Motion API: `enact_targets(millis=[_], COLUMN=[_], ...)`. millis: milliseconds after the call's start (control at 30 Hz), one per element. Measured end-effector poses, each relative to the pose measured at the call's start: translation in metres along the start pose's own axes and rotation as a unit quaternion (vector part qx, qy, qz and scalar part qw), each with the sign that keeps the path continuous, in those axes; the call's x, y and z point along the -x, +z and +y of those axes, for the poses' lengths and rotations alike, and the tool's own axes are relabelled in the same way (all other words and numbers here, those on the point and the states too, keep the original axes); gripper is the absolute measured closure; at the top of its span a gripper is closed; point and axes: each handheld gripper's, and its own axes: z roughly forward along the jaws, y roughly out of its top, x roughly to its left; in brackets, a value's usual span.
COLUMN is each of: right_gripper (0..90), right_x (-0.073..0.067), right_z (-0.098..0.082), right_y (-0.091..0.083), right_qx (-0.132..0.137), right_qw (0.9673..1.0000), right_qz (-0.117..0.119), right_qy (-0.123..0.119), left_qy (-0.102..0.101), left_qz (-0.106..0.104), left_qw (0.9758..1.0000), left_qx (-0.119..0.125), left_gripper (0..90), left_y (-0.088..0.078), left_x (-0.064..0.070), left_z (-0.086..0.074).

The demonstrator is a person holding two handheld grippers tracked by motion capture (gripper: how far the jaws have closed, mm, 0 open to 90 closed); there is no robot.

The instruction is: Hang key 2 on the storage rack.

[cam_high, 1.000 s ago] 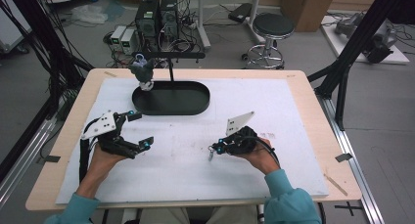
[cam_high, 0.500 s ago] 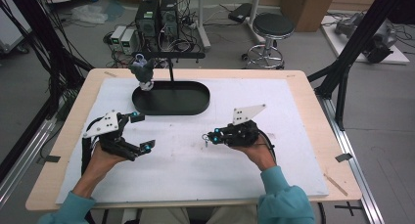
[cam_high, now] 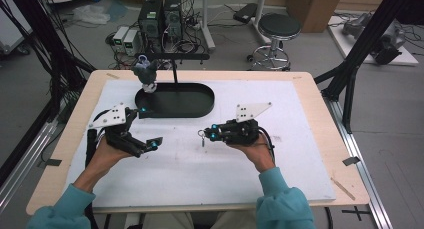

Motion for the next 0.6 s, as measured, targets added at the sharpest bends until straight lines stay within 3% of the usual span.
enact_targets(millis=[600], right_gripper=[88.7], right_x=[-0.001], right_z=[0.032], right_y=[0.01], right_qx=[0.026], right_qw=[0.9991], right_qz=[0.02], right_qy=[-0.027], left_qy=[0.013], left_qz=[-0.036], left_qw=[0.9993], left_qx=[-0.002], left_gripper=[1.8], left_y=[0.025], left_x=[0.007], left_z=[0.025])
